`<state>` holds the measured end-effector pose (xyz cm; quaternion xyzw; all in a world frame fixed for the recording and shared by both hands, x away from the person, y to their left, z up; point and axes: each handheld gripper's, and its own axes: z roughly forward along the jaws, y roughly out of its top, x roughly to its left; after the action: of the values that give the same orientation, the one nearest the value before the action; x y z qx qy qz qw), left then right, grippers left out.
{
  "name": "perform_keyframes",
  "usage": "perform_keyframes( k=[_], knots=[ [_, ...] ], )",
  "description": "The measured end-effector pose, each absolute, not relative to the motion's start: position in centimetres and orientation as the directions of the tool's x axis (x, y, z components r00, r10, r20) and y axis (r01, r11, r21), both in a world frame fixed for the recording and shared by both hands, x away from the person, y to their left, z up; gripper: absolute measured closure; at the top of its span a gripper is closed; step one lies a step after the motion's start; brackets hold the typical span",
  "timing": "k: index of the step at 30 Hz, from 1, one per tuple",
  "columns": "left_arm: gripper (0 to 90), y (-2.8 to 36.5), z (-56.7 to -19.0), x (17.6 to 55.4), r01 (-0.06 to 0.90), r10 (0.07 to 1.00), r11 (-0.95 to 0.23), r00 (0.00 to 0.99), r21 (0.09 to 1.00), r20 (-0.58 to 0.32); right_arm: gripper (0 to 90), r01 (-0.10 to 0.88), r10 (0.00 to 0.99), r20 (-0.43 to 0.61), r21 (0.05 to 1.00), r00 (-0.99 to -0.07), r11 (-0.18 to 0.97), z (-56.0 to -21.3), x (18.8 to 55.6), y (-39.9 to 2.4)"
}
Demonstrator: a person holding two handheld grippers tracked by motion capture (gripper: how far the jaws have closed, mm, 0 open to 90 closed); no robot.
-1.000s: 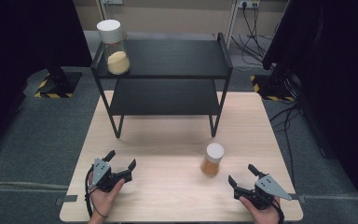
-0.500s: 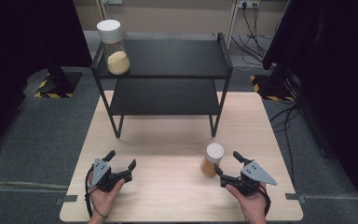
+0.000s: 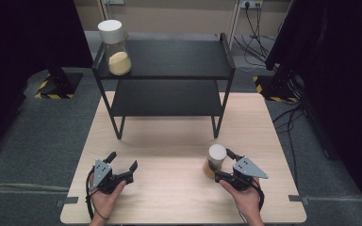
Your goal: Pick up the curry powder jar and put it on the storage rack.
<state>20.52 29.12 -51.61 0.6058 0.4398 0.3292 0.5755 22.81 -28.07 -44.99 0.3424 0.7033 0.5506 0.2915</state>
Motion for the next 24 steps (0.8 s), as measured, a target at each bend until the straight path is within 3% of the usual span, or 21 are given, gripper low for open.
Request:
perform_keyframes(
  k=[9,24],
  knots=[
    [5.8,29.0,-51.6,20.5,0.151,0.913,0.041,0.396,0.988,-0.098,33.3,0.161,0.802,-0.050,0.970,-0.596,0.180,-45.1,23.5,-27.7],
    [5.7,29.0,-51.6,20.5,0.150,0.914,0.036,0.395,0.988,-0.094,34.0,0.140,0.809,-0.057,0.975,-0.585,0.171,-44.5,22.6,-27.0]
  ],
)
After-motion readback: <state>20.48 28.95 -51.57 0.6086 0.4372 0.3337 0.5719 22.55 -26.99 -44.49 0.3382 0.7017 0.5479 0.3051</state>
